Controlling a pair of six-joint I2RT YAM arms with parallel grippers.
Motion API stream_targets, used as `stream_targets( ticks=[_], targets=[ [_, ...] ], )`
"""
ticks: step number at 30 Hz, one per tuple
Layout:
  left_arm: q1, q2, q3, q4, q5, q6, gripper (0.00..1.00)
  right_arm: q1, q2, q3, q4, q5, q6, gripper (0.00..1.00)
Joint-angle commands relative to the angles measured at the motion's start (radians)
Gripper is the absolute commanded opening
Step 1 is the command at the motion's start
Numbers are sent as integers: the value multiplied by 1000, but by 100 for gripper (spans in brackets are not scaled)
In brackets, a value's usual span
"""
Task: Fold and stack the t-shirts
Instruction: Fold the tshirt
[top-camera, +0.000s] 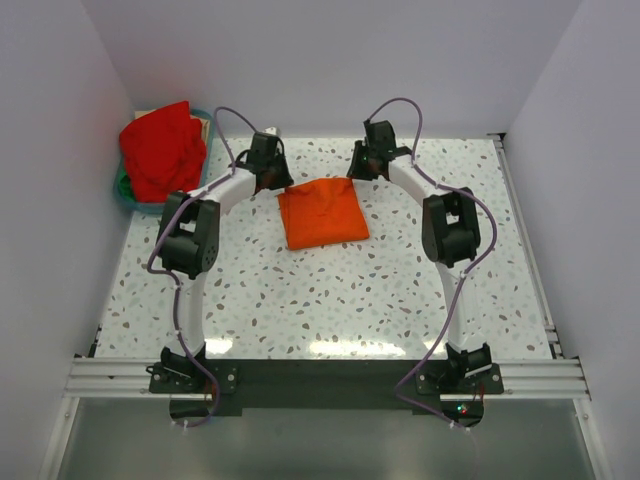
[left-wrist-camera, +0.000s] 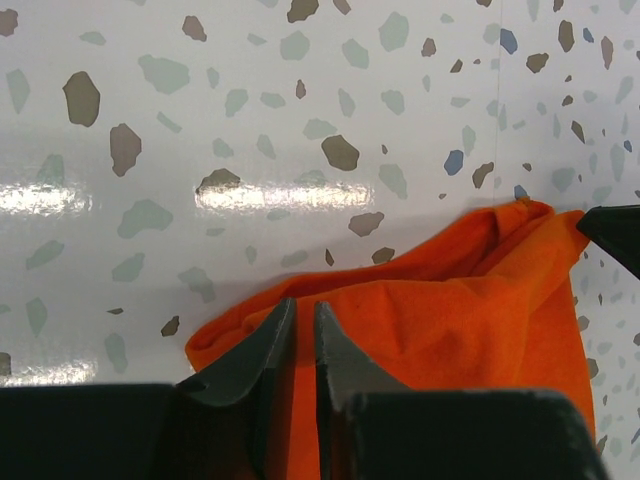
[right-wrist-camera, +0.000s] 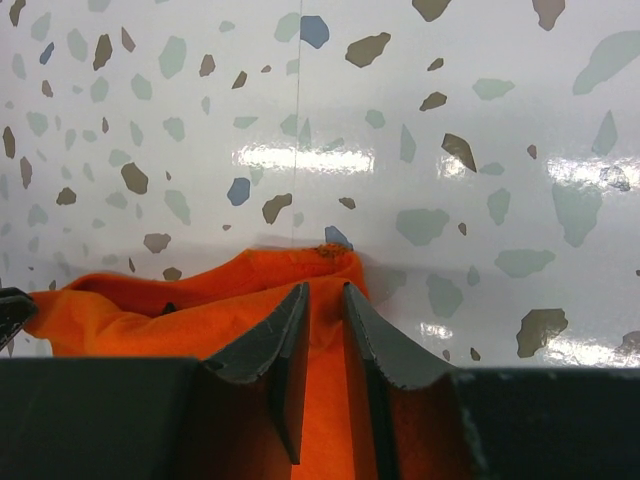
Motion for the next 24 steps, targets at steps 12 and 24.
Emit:
stream_targets(
  ticks=[12, 24],
  targets=[
    [-9, -51, -9, -22, -42, -12, 38, 2, 11, 40, -4, 5, 1, 23],
    [-21, -65, -23, -49, -90, -21, 44, 2, 20, 41, -4, 4, -5, 22]
  ],
)
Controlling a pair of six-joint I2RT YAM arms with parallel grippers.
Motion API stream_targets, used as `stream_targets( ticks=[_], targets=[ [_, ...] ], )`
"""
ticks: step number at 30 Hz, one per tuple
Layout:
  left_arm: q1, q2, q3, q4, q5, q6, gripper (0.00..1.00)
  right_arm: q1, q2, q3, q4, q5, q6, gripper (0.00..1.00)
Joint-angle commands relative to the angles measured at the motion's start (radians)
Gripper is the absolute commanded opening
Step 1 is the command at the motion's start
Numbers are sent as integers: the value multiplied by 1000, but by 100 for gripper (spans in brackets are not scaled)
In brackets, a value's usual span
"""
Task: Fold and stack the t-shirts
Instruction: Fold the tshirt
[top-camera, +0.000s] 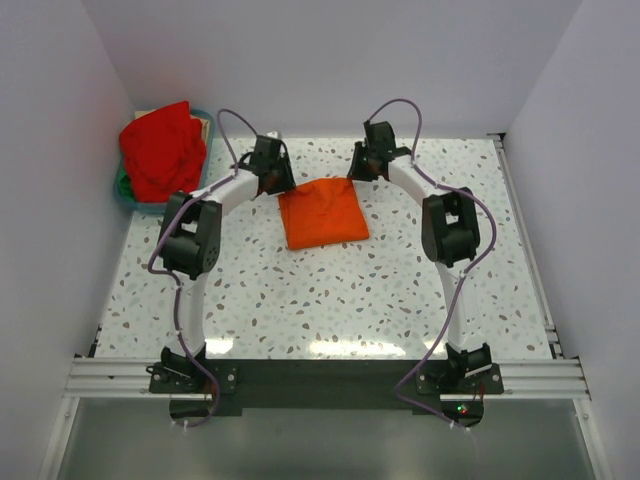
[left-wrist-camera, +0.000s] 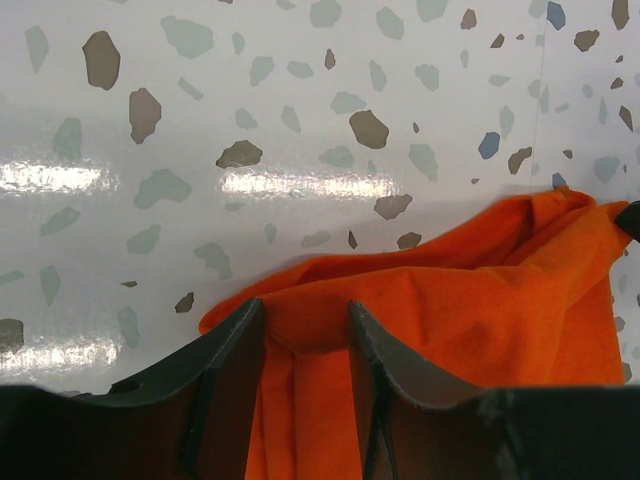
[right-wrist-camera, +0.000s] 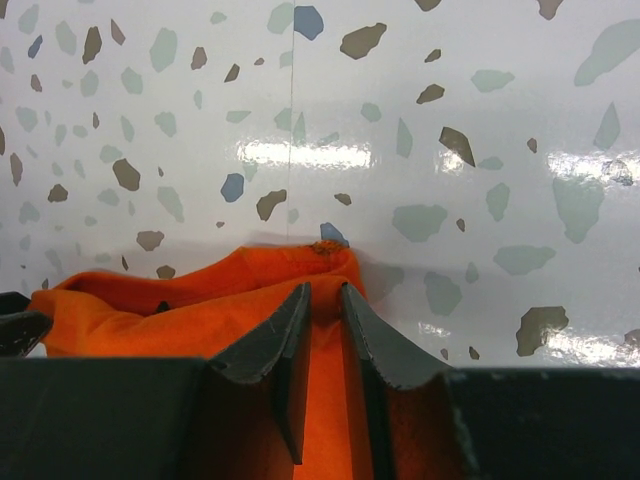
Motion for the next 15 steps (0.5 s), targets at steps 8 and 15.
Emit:
stream_targets(
  ticks=[8, 15],
  targets=[
    [-5, -78, -21, -9, -43, -31, 45, 2, 16, 36, 4, 1, -3, 20],
    [-3, -57, -11, 35, 0, -50, 33, 0, 17, 42, 4, -2, 6, 14]
  ],
)
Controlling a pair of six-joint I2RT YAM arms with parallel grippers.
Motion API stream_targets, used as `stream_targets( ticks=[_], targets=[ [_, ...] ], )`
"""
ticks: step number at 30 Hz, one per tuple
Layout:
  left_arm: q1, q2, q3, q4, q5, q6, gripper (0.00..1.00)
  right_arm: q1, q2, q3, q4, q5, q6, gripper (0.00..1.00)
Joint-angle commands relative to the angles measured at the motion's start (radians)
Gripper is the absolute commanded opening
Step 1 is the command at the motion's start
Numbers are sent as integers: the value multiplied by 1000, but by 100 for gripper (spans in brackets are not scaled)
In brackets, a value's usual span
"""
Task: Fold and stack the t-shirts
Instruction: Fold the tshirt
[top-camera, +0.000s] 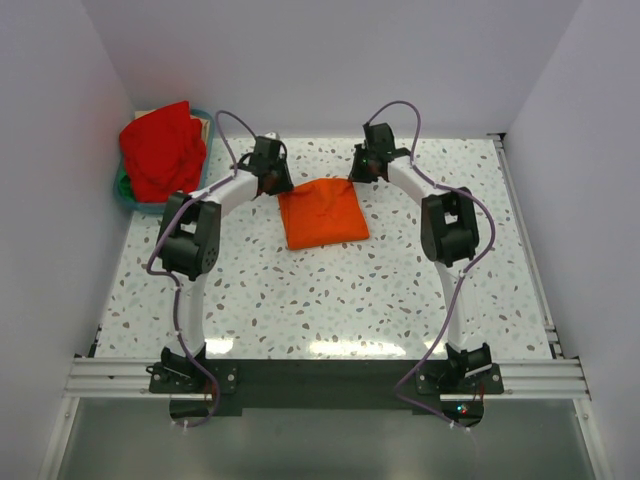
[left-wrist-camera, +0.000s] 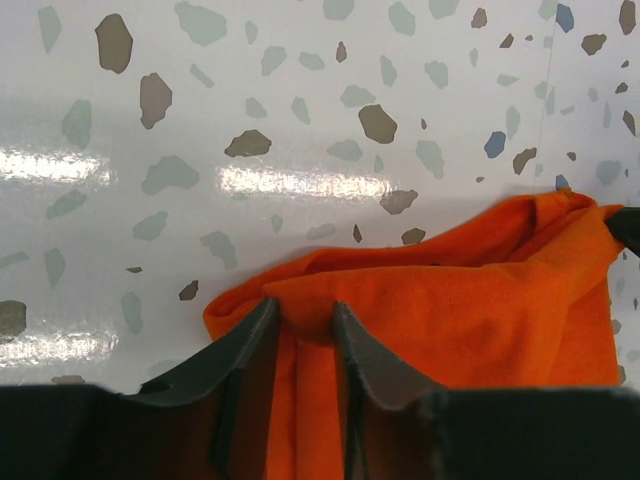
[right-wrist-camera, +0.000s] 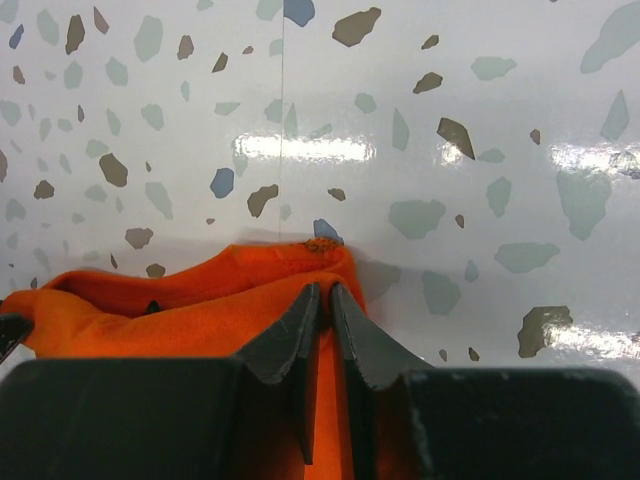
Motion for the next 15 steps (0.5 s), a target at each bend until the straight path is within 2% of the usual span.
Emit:
stream_targets(
  ticks=[1, 2, 3, 6, 15],
  targets=[
    [-5, -44, 6, 54, 20, -23, 29, 0, 4, 41, 10, -3, 8, 13],
    [-5, -47, 5, 55, 20, -27, 24, -1, 1, 38, 10, -5, 9, 10],
    [-5, -52, 2, 57, 20, -27, 13, -1, -3, 36, 13, -5, 12, 8],
    [-5, -93, -27, 64, 5, -27, 1, -7, -32, 9, 29, -5, 21, 4],
    [37, -179, -73, 41, -23, -34, 0, -27, -127, -50, 63, 18, 31, 0]
  ],
)
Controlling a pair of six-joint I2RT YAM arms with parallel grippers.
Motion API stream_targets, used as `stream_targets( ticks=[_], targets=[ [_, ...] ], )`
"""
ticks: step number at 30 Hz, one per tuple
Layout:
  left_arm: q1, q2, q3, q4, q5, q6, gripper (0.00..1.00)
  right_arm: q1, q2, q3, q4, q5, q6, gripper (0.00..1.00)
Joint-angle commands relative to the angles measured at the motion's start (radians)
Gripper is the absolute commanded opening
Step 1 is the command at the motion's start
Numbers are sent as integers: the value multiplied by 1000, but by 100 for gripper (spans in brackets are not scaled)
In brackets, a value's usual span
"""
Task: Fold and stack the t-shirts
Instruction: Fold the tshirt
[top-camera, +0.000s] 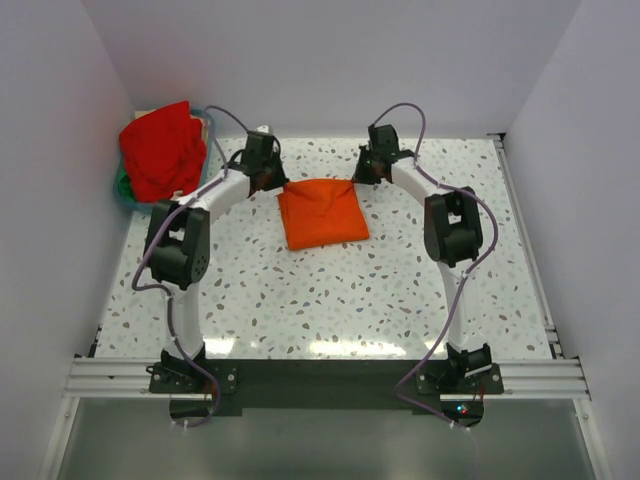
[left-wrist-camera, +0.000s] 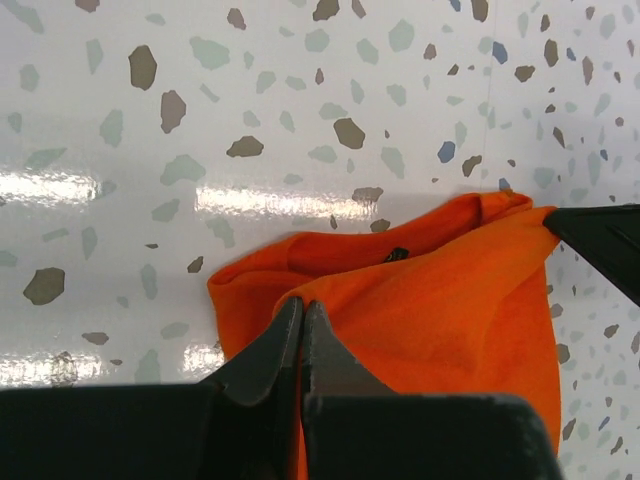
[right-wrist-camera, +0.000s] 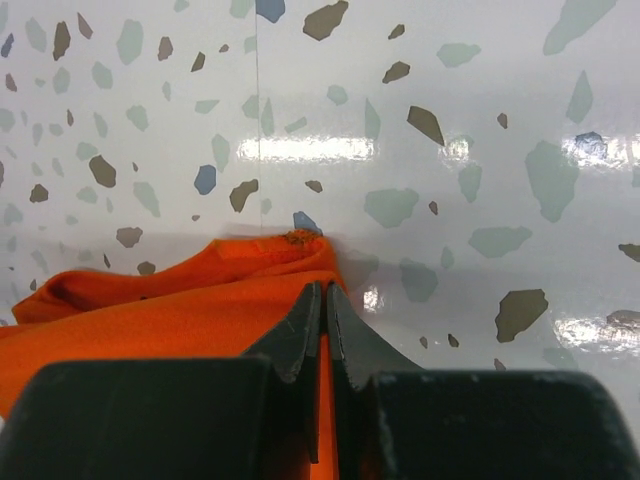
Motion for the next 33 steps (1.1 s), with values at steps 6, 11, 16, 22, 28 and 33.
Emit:
stream_targets(
  ticks=[6, 11, 16, 22, 28, 33],
  targets=[
    [58, -37, -13, 23, -2, -13, 0, -9, -38, 93, 7, 20, 2, 0],
    [77, -8, -16, 24, 1, -13, 0, -12, 5, 128, 20, 10, 3, 7],
    [112, 12, -6, 24, 13, 1, 14, -14, -14, 131, 26, 7, -6, 44],
    [134, -47, -19, 12, -25, 7, 62, -12, -135, 12, 36, -15, -26, 56],
    [16, -120, -40, 39, -39, 7, 56, 43, -249, -180, 132, -115, 26, 51],
    [-69, -89, -47, 82, 6, -28, 43, 72, -251, -251, 202, -163, 94, 49]
  ],
)
